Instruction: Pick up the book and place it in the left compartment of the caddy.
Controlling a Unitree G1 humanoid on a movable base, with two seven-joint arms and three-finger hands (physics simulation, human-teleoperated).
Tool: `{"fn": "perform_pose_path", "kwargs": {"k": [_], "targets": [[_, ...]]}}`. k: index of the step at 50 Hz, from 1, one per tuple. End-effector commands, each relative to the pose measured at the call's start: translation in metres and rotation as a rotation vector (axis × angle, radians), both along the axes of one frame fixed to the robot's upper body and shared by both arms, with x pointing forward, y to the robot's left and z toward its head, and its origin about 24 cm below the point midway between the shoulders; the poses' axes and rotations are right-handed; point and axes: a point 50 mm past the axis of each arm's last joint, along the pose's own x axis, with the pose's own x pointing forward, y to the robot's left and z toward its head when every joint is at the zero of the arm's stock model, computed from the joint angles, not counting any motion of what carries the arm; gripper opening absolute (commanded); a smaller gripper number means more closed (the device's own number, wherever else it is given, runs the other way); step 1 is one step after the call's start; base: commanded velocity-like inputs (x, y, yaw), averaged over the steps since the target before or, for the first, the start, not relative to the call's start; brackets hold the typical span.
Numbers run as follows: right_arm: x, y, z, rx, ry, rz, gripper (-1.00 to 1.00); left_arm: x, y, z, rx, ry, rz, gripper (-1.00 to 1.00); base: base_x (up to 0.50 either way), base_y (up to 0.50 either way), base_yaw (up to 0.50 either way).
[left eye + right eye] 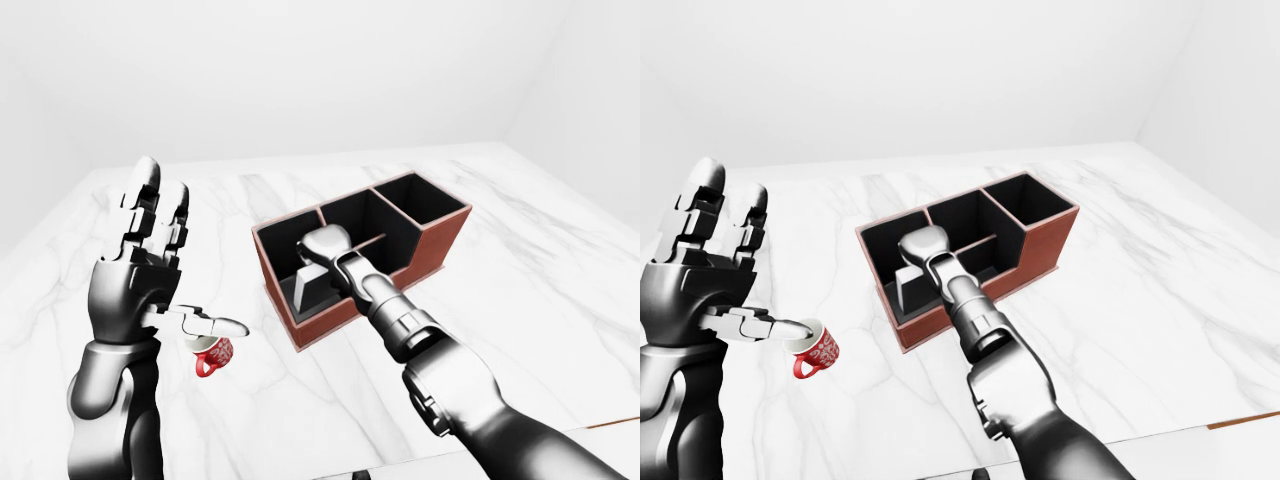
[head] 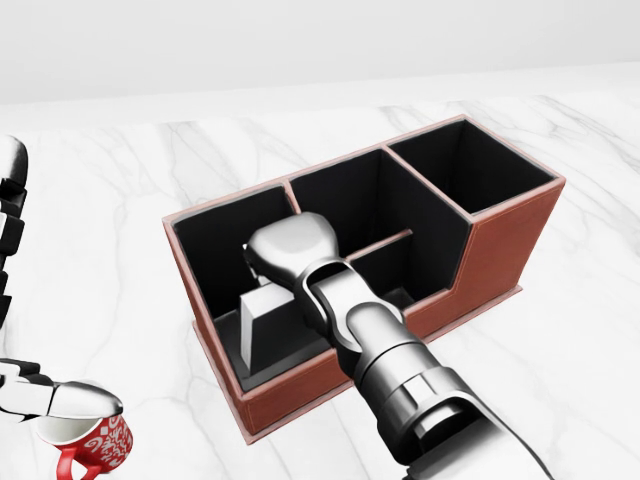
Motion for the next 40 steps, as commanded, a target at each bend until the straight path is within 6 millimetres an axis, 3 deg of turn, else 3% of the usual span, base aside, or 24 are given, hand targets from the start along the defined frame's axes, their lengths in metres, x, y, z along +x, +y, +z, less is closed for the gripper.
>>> {"fn": "perform_pose_path", "kwargs": {"k": [1, 14, 15, 16, 17, 40], "targets": [[-0.001, -0.002, -0.006, 0.015, -0.021, -0.011, -1.0, 0.0, 0.0, 0.0, -0.005, 0.001, -0.001, 1.0, 0.0, 0.0, 0.0], [0.001, -0.001, 0.001, 0.025, -0.033, -0.008, -1.0, -0.001, 0.0, 0.0, -0.007, -0.002, 0.001, 1.0, 0.0, 0.0, 0.0], [0.001, -0.001, 0.001, 0.026, -0.036, -0.007, -0.91, -0.001, 0.0, 0.0, -0.006, -0.001, 0.001, 1.0, 0.0, 0.0, 0.0], [0.001, -0.001, 0.002, 0.027, -0.039, -0.007, -0.65, -0.001, 0.0, 0.0, -0.006, -0.001, 0.001, 1.0, 0.0, 0.0, 0.0], [0.001, 0.0, 0.002, 0.028, -0.039, -0.006, 1.0, 0.0, 0.001, -0.001, -0.007, 0.002, 0.002, 1.0, 0.0, 0.0, 0.0], [-0.005, 0.006, 0.016, 0.044, -0.039, 0.024, 1.0, 0.002, 0.0, -0.003, -0.006, 0.017, 0.004, 1.0, 0.0, 0.0, 0.0]]}}
